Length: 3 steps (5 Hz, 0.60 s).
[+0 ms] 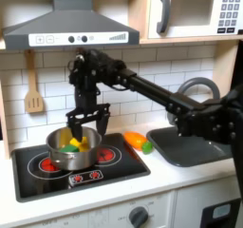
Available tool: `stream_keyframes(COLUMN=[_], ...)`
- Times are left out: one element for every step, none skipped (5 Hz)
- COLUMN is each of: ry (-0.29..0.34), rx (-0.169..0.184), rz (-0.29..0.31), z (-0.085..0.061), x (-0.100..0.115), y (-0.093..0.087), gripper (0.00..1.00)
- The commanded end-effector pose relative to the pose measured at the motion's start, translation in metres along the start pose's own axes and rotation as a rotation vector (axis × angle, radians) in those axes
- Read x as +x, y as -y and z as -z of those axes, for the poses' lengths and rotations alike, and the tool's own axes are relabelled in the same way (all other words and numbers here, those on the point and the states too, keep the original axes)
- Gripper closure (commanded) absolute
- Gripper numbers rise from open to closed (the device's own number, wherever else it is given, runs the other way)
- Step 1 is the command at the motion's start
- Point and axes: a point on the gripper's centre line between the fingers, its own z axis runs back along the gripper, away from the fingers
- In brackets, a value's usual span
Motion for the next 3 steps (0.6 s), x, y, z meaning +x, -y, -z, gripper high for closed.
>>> stream_keyframes(ry=[0.000, -0.006, 0.006], rx=[-0.003, -0.003, -0.002], rz=[0.045, 0.052, 0.067], z=[0.001, 0.004, 0.001], x=[-0.007, -0.009, -0.011], y=[0.030, 0.035, 0.043], gripper=[0.00, 0.00, 0.00])
